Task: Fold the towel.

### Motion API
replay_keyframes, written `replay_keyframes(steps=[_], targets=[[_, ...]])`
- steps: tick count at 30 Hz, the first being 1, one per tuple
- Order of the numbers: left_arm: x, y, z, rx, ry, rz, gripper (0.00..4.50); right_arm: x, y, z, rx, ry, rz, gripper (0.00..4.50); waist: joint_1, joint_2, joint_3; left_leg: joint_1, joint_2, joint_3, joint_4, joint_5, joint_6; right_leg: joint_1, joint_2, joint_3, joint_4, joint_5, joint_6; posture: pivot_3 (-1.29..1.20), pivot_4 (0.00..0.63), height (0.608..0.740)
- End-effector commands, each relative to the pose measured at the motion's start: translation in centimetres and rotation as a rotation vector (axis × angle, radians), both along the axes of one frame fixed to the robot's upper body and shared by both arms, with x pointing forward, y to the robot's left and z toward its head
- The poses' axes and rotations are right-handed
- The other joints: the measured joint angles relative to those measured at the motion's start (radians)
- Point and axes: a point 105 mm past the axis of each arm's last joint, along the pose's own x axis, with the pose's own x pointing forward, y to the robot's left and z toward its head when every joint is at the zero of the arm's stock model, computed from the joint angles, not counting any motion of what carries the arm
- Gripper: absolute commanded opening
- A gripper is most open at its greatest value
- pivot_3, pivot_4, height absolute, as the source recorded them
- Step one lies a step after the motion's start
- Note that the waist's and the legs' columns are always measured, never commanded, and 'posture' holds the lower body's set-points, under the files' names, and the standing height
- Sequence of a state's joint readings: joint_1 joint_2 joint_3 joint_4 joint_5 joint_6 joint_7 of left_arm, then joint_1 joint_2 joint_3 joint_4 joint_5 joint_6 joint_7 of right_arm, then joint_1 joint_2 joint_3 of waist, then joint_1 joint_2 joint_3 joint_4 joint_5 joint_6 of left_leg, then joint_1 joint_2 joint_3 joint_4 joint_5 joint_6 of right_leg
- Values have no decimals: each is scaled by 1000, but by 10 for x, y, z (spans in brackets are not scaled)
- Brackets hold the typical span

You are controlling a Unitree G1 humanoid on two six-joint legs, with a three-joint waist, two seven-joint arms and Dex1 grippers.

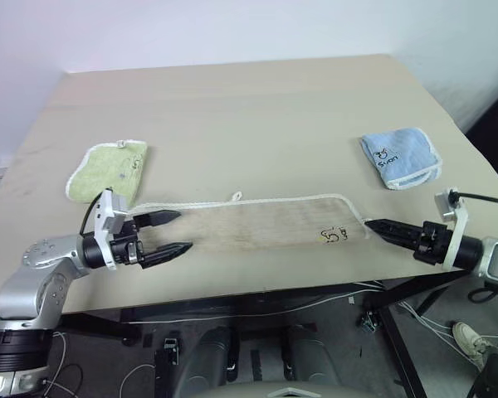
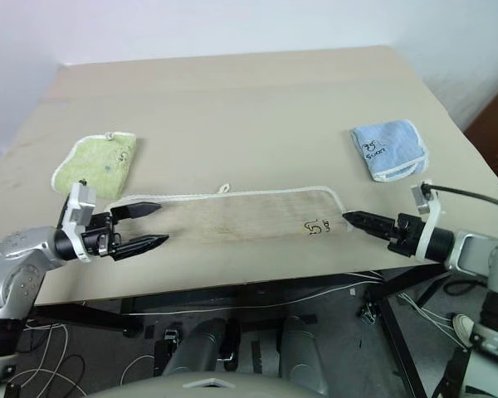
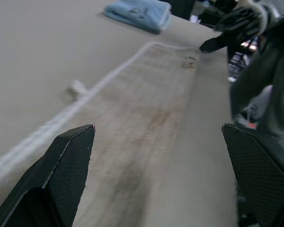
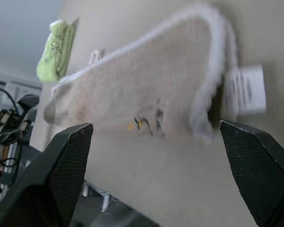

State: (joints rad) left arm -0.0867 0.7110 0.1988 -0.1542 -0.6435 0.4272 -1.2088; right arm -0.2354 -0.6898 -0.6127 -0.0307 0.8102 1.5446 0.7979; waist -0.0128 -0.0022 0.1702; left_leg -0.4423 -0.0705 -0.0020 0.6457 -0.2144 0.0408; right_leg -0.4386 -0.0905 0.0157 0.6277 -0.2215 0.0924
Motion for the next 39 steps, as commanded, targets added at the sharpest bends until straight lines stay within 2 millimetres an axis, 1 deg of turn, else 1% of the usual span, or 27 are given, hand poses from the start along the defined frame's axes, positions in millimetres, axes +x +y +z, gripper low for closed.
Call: replay_keyframes(steps=[1,4,6,9,12,15,18,21,23,25,27,30,32,35,39], targets=[[-4,-7,11,-12,-40,-26,4500,-7,8,-1,47,-7,-6,4491,0,0,0,0,0,0,0,0,0,0,0,0,0,0,0,0,150,740],[-6,-12,10,-7,-37,-38,4500,-4,9,-4,103,7,-38,4491,-2,0,0,1,0,0,0,0,0,1,0,0,0,0,0,0,150,740],[-6,-14,8,-8,-34,-40,4500,-2,14,-7,122,16,-40,4491,-2,0,0,1,0,0,0,0,0,1,0,0,0,0,0,0,150,740],[-6,-18,3,1,-39,-42,4500,6,19,-11,149,30,-62,4491,-4,0,0,1,0,0,0,0,0,1,0,0,0,0,0,0,150,740],[-6,-20,1,1,-43,-40,4500,20,16,-11,198,33,-132,4491,-7,0,0,1,0,0,0,0,0,1,0,0,-1,0,0,0,150,740],[-7,-21,0,2,-43,-39,4500,24,17,-11,211,43,-147,4491,-5,0,0,1,0,0,0,0,0,1,0,0,-1,0,0,0,150,740],[-9,-20,-2,7,-43,-34,4500,24,16,-14,191,64,-148,4491,-5,0,0,0,0,0,-1,0,0,1,0,0,-2,0,0,0,150,740],[-9,-19,-4,20,-49,-23,4500,22,14,-17,195,80,-150,3914,-5,0,0,1,0,0,-1,0,0,2,0,0,-4,0,0,0,150,740],[-10,-18,-7,31,-48,-22,4500,19,16,-17,196,78,-135,3228,-5,0,0,1,0,0,-2,0,0,2,0,0,-6,0,0,0,150,740],[-11,-18,-9,33,-46,-22,4500,18,17,-17,199,78,-132,2443,-4,0,0,0,0,0,-4,0,1,2,0,-1,-8,0,0,0,150,740],[-12,-18,-10,29,-46,-20,4500,19,17,-16,212,73,-139,1794,-4,0,0,0,0,0,-6,0,1,2,0,-1,-11,0,0,0,150,740],[-11,-18,-12,24,-48,-17,4500,20,21,-6,263,32,-111,694,-3,0,0,0,0,0,-9,0,1,2,0,-1,-14,0,0,0,150,740],[-10,-18,-12,17,-48,-17,4500,19,23,-2,275,19,-88,62,-4,0,0,1,0,0,-11,0,1,2,0,-1,-15,0,0,0,150,740],[-9,-17,-14,19,-50,-17,4500,16,23,0,269,16,-76,22,-3,0,0,1,0,0,-13,0,1,1,0,-1,-15,0,0,0,150,740],[-6,-16,-13,10,-53,-14,4500,10,26,20,242,-50,-5,22,-1,0,0,0,0,0,-13,0,1,1,0,-1,-15,0,0,0,150,740]])
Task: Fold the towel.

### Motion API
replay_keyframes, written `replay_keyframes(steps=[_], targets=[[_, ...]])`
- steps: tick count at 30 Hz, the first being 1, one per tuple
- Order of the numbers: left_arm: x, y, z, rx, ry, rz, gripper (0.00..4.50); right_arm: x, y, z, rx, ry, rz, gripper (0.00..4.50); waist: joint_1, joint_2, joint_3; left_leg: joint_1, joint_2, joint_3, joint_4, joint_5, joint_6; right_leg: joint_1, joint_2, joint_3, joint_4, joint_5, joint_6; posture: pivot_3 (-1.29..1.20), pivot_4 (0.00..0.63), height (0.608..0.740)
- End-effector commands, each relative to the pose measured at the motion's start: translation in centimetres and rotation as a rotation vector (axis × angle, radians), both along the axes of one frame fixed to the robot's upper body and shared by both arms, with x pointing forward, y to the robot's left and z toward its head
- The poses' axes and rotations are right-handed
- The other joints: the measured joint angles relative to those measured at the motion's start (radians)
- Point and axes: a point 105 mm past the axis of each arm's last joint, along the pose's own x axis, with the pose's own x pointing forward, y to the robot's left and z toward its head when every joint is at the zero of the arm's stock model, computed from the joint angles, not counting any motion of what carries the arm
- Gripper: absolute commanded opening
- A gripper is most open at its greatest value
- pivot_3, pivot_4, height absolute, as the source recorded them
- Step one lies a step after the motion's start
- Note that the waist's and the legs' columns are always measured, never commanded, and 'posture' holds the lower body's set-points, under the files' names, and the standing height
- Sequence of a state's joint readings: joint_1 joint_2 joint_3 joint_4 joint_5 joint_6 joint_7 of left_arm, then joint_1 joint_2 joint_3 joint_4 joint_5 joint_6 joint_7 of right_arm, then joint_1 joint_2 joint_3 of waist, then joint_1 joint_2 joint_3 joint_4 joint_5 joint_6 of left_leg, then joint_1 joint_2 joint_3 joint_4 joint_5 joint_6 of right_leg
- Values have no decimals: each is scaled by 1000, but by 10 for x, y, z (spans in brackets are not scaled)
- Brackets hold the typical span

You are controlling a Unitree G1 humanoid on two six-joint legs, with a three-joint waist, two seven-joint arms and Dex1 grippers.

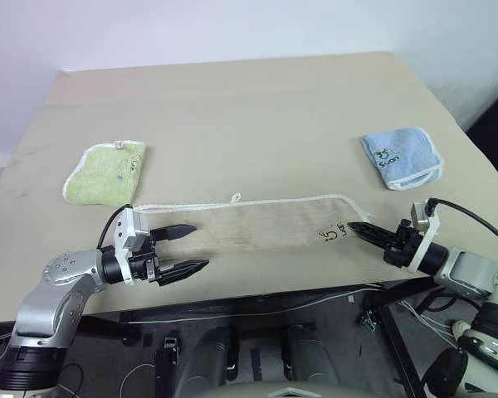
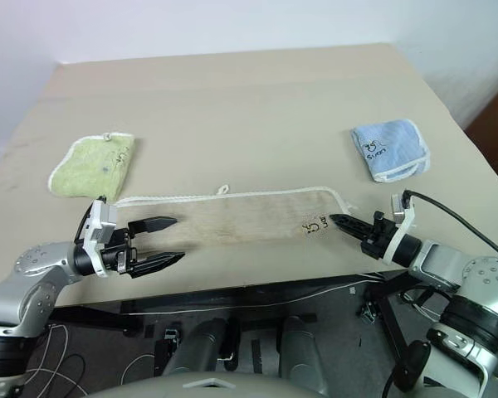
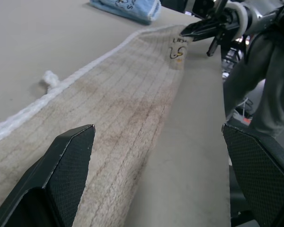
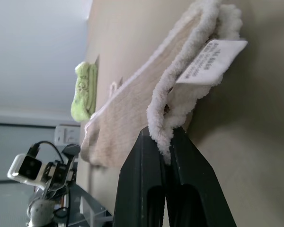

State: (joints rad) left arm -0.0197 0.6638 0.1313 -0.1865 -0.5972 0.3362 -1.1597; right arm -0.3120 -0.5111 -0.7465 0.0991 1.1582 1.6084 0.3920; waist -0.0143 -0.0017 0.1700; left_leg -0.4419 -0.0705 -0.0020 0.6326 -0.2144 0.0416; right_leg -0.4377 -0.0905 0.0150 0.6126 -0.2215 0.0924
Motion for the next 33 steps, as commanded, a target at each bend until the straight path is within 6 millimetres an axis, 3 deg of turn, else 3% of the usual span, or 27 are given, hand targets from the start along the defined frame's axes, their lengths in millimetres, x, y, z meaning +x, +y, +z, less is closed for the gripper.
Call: replay_keyframes(steps=[1,4,11,23,33], targets=[[3,-1,7,-1,-45,-13,4500,-4,6,29,-45,-113,74,22,0,0,0,0,0,0,0,0,0,0,0,0,0,0,0,0,150,740],[4,0,7,8,-48,-16,4500,-9,17,41,-112,-163,157,22,0,0,0,0,0,0,0,0,0,0,0,0,0,0,0,0,150,740],[13,11,4,23,-65,-8,4500,-6,66,67,-336,-353,357,22,-2,0,0,0,0,0,0,1,2,-1,0,0,0,0,0,0,150,740],[1,1,11,33,-84,6,4500,15,123,73,-580,-582,610,22,0,-1,1,-2,0,0,-2,0,1,-2,-1,0,-3,0,0,0,150,740],[-2,-15,30,33,-91,36,4500,8,174,61,-659,-746,842,22,1,-1,1,-2,0,0,-1,0,0,-2,0,0,-2,0,0,0,150,740]])
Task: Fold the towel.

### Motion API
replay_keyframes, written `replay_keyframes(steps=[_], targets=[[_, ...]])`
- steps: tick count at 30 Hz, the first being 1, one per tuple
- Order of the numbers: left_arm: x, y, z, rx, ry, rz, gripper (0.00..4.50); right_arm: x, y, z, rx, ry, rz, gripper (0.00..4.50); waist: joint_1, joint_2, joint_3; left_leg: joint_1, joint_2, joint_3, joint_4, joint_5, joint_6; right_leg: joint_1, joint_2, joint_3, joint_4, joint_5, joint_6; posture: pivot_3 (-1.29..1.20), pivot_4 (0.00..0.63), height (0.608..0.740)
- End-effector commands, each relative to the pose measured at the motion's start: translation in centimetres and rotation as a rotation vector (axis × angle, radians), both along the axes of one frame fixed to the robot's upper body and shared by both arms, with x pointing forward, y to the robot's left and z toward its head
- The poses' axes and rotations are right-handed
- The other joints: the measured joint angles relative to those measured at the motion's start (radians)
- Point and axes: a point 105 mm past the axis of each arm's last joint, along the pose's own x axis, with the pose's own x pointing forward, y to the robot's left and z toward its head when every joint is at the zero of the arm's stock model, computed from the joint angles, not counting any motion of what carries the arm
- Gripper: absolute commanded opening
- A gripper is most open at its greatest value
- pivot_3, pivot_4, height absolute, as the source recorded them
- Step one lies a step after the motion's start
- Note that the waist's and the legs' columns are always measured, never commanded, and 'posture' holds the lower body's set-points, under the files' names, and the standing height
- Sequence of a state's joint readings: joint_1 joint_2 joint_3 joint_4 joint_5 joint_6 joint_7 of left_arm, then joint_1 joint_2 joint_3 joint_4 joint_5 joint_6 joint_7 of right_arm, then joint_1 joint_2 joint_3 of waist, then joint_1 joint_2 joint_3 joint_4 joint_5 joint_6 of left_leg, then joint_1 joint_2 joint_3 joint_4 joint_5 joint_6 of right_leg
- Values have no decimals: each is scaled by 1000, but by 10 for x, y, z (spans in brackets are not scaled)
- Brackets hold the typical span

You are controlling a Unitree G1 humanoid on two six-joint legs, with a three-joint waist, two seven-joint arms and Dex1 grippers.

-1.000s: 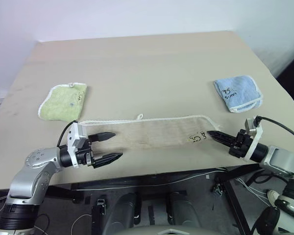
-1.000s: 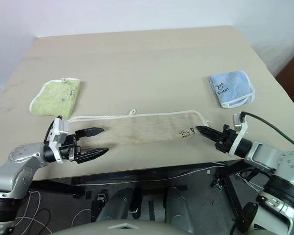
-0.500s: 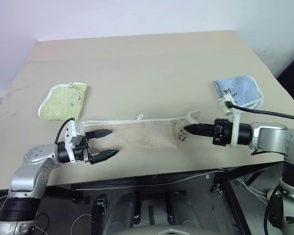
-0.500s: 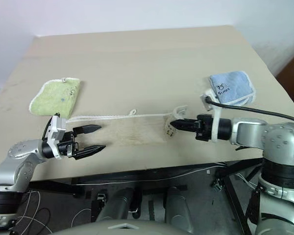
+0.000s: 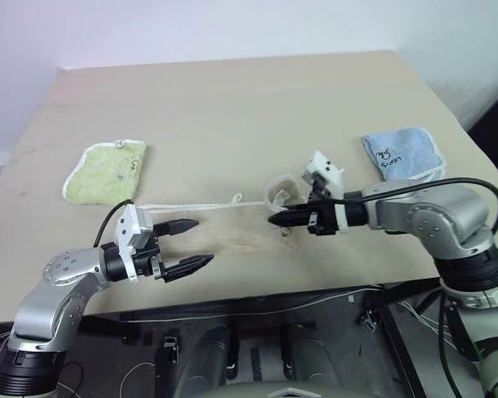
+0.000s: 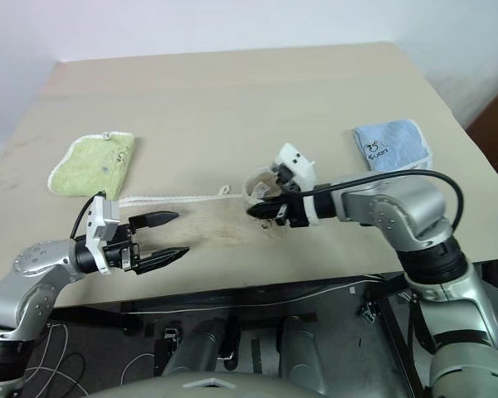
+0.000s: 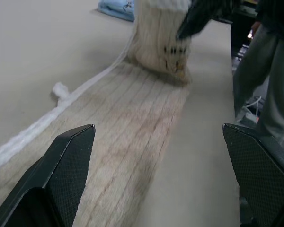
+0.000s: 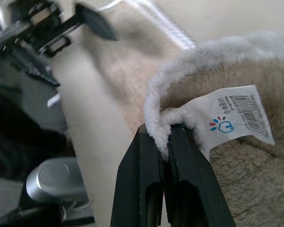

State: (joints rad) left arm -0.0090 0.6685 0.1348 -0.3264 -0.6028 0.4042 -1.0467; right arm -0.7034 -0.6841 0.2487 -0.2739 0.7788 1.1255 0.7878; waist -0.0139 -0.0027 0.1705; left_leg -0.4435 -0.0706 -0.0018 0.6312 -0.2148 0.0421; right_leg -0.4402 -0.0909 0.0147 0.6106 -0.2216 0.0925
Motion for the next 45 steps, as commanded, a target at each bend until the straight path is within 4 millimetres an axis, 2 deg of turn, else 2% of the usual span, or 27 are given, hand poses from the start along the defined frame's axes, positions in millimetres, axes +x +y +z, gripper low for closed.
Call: replay_keyframes(steps=[1,12,20,24,28,35,38,39,42,45], targets=[[0,-3,17,3,-48,1,4500,-5,19,7,-3,-68,99,22,0,0,0,0,0,0,0,0,0,0,0,0,0,0,0,0,150,740],[-3,-3,18,4,-38,16,4500,7,55,-15,-46,-202,156,22,-1,0,0,0,0,0,0,0,-1,-1,1,0,2,0,0,0,150,740],[-4,4,15,14,-33,26,4500,-8,57,-21,-71,-164,274,22,-1,0,0,1,-1,0,0,0,-1,-1,1,0,2,0,0,0,150,740],[-6,5,11,12,-27,25,4500,-3,58,-23,-80,-144,242,22,-2,0,0,1,-1,0,0,0,-1,-1,1,0,3,0,0,0,150,740],[-8,11,4,14,-21,25,4500,-12,58,-21,-69,-131,293,957,-2,0,0,1,-1,0,0,0,-1,-1,1,0,3,0,0,0,150,740],[-8,20,-7,19,-21,26,4500,-15,55,-5,-11,-120,316,3364,-1,0,0,1,-1,0,0,0,-1,-1,1,0,3,0,0,0,150,740],[-8,22,-9,20,-23,23,4500,-20,51,12,45,-137,345,4308,0,0,0,1,-1,0,0,0,-1,-1,1,0,2,0,0,0,150,740],[-8,22,-10,20,-24,22,4500,-21,49,20,69,-143,348,4471,0,0,0,1,-1,0,0,0,-1,-1,1,0,2,0,0,0,150,740],[-6,24,-10,21,-34,26,4500,-14,37,40,123,-148,295,4471,-1,0,0,1,-1,0,0,0,-1,-1,1,0,2,0,0,0,150,740],[-5,24,-9,21,-41,31,4500,-7,19,41,89,-127,214,4471,2,0,0,1,-1,0,0,0,-1,-1,1,0,2,0,0,0,150,740]])
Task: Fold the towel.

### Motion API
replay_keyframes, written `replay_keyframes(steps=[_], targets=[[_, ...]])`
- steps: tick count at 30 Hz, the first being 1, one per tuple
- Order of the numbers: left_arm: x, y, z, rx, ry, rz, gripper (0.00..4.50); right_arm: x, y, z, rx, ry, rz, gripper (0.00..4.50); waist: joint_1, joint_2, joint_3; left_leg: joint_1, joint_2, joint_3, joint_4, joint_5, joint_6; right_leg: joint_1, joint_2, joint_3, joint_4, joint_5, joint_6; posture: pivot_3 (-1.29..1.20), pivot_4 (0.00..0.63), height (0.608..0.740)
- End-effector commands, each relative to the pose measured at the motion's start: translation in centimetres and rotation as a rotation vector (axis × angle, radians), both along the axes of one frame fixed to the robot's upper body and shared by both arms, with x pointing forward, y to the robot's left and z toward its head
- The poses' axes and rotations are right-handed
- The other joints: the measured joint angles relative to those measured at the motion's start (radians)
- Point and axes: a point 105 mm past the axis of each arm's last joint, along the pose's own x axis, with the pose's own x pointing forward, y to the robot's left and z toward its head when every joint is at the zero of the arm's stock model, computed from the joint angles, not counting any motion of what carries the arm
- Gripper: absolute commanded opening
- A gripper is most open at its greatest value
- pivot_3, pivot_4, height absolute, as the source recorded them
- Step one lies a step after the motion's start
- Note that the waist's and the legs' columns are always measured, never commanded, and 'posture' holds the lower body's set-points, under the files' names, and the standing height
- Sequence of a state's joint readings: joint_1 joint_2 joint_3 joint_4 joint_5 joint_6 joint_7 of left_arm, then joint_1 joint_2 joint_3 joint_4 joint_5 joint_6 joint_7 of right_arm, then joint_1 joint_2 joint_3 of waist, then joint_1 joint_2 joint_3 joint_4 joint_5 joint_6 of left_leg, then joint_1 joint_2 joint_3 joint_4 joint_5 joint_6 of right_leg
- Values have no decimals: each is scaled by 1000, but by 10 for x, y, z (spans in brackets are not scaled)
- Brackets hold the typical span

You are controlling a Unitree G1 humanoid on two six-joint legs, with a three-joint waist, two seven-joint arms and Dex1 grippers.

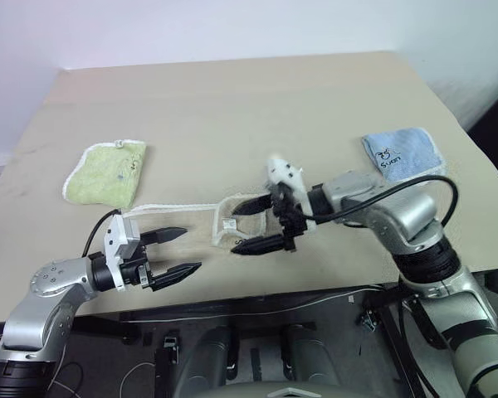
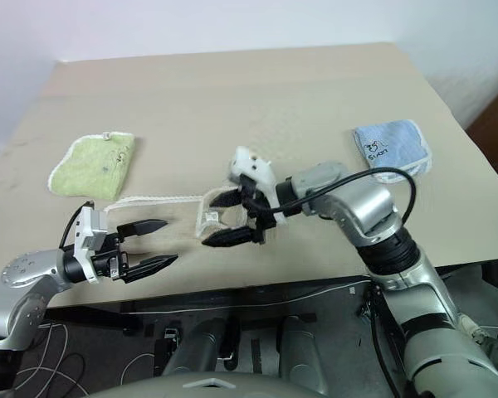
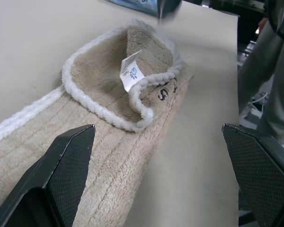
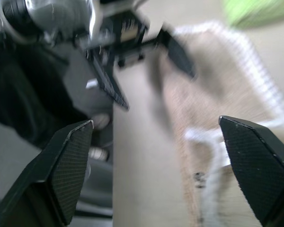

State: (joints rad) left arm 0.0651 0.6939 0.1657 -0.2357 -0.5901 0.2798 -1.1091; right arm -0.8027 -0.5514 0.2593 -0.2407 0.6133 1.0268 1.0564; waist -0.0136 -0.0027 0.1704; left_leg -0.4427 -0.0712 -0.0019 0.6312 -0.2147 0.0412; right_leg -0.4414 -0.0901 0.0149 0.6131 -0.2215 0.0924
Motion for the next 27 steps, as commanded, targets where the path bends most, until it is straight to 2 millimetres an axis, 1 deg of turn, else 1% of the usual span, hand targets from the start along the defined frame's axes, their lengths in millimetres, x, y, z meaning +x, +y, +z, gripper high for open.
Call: replay_keyframes(steps=[1,2,4,7,8,10,13,15,16,21,24,27], targets=[[2,1,7,3,-47,3,4500,4,-24,8,-21,-14,-77,4471,2,0,0,0,0,0,0,0,0,0,0,0,0,0,0,0,150,740],[2,1,7,3,-49,4,4500,6,-35,4,-40,-5,-111,4304,3,0,0,0,0,0,0,0,0,0,0,0,-1,0,0,0,150,740],[2,1,8,3,-51,4,4500,5,-48,-2,-47,-9,-134,3911,2,0,0,0,0,0,0,0,0,0,-1,0,-2,0,0,0,150,740],[3,2,8,8,-51,3,4500,5,-55,-16,-72,-6,-162,2945,-4,0,0,0,0,0,-1,0,0,1,-1,0,-2,0,0,0,150,740],[3,3,8,8,-51,3,4500,5,-56,-20,-80,-5,-170,2536,-6,0,0,0,0,0,-1,0,0,1,-1,0,-1,0,0,0,150,740],[4,3,8,6,-53,4,4500,7,-54,-27,-85,-1,-181,1856,-6,0,0,0,0,0,-1,0,0,0,-1,0,0,0,0,0,150,740],[5,3,9,-2,-57,5,4500,11,-49,-39,-102,-25,-195,931,-3,0,0,0,0,0,0,0,0,0,-1,0,0,0,0,0,150,740],[6,3,10,-5,-59,1,4500,13,-45,-44,-111,-36,-200,234,-2,0,0,0,0,0,0,0,0,1,-1,0,0,0,0,0,150,740],[5,2,10,-5,-60,-4,4500,15,-43,-47,-117,-40,-205,25,-1,0,0,0,0,0,0,0,0,1,-1,0,0,0,0,0,150,740],[8,5,11,-5,-74,9,4500,22,-37,-58,-150,-113,-195,25,1,0,0,0,0,0,0,0,0,1,-1,0,0,0,0,0,150,740],[6,6,11,-3,-78,13,4500,26,-35,-59,-155,-133,-196,25,0,0,0,0,0,0,0,0,0,1,-1,0,0,0,0,0,150,740],[4,8,10,-2,-79,21,4500,31,-29,-59,-137,-152,-189,25,-3,0,0,0,0,0,0,0,0,0,0,0,0,0,0,0,150,740]])
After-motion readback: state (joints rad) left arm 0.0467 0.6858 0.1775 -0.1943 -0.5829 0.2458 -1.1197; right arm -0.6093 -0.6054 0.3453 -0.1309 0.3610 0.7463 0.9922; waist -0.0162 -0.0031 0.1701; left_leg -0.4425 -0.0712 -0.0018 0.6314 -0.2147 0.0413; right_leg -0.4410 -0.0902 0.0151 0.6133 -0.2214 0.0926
